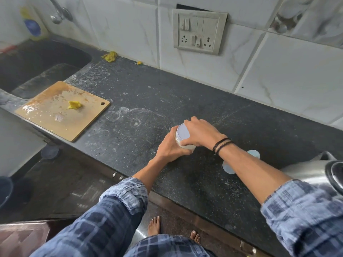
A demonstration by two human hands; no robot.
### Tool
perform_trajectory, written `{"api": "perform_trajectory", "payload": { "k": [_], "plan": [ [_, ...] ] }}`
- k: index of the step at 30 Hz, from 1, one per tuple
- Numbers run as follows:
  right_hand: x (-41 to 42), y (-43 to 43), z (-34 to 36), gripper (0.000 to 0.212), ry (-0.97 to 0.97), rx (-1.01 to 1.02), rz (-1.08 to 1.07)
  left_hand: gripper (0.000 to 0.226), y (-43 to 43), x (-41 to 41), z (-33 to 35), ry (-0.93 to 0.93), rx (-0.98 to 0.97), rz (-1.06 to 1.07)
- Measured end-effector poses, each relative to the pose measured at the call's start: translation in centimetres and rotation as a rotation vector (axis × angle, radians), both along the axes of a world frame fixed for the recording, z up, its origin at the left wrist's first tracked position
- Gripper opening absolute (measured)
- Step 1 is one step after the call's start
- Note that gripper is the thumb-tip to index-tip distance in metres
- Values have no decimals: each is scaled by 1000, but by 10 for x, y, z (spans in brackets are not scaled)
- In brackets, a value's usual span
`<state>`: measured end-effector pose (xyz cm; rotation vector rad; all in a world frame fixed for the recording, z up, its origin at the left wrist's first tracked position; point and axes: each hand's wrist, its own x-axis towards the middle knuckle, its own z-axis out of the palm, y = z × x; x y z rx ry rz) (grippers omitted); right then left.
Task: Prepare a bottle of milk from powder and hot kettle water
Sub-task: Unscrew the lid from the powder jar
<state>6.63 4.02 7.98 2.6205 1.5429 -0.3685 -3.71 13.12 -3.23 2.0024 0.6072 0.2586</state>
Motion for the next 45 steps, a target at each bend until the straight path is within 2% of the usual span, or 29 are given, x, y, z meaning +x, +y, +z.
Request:
{"api": "perform_trajectory", "payload": {
  "k": [7,11,14,20,23,27,31,35,39,45],
  "plan": [
    [14,-3,12,66,54,-63,186,97,-3,-1,1,6,10,25],
    [21,3,24,65,76,-183,351,86,0,-1,1,9,36,-7],
    [23,4,27,69,104,-215,396,84,0,-1,1,-6,40,-13],
    [29,4,29,80,182,-233,378,88,-1,-1,1,-30,40,-24],
    [28,4,33,87,255,-206,303,97,0,-1,0,1,25,-8],
    [10,1,28,88,61,-113,160,102,-1,-1,1,33,19,-10],
    [-7,0,19,68,-62,-76,95,96,-1,-1,-1,8,7,-5],
    [-5,0,23,61,-18,-58,119,94,-1,-1,-1,-15,-9,-3],
    [5,-1,31,74,82,-123,233,90,-1,-1,0,-31,5,-7],
    [13,0,36,80,171,-179,282,90,-1,-1,2,-51,27,-21]
  ]
}}
